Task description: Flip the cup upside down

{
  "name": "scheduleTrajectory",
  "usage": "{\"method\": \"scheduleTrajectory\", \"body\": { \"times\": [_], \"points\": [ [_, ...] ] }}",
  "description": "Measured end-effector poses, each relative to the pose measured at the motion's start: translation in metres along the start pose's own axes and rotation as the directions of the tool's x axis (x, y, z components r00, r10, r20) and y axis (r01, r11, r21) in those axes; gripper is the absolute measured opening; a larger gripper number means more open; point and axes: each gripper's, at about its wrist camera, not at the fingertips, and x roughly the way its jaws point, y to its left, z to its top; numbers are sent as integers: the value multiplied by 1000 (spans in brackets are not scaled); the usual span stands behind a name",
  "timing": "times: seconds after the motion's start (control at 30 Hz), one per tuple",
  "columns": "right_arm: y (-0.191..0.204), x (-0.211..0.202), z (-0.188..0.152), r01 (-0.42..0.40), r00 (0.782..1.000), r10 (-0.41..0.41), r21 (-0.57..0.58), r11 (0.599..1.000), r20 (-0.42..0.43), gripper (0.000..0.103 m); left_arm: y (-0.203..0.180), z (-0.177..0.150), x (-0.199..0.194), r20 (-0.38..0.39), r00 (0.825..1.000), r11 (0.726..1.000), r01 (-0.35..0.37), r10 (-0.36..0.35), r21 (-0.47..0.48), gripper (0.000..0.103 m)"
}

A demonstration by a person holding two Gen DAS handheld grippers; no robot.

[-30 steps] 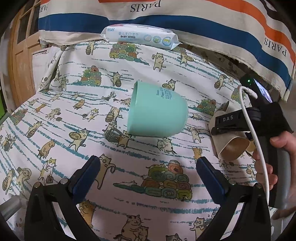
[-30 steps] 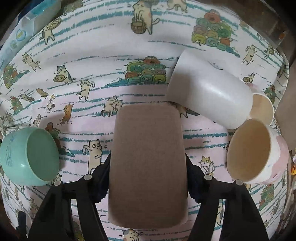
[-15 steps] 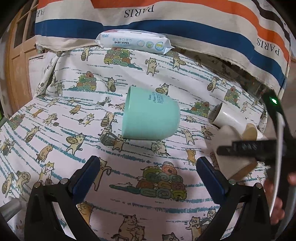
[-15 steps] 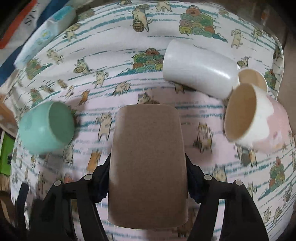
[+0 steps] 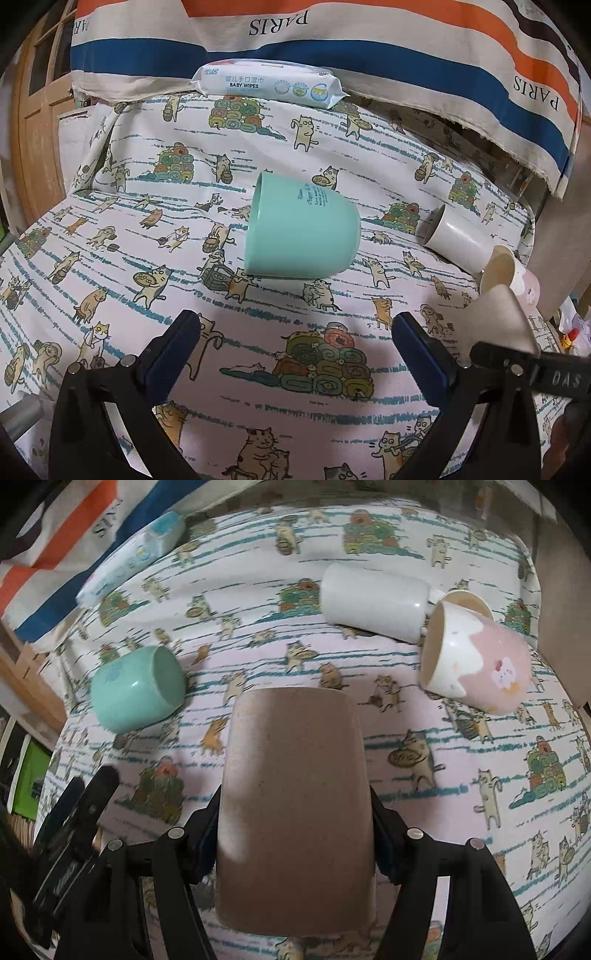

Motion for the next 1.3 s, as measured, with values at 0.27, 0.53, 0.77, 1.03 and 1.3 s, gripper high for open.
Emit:
{"method": "scheduleTrajectory", "body": {
  "times": [0.27,0.53,0.77,1.03,1.3],
  "points": [
    [2,9,-10,-10,1000,10,-3,1000,-20,69,2,0,1,-4,1000,1000,-1,1,1,103],
    [-1,-19,-17,-56,996,59,-42,998,73,86,1,-1,1,-3,1000,1000,-1,1,1,103],
    [-29,-63,-25,32,934,0,-85,996,356,87,2,0,1,-3,1000,1000,-1,1,2,103],
    [-74,-98,-52,178,757,-84,-81,981,648,103,0,0,0,3,1000,1000,2,-2,10,103],
    [-88,-102,-71,214,689,-93,-79,974,719,103,-6,-1,-6,31,999,999,7,-8,34,103]
  ]
}}
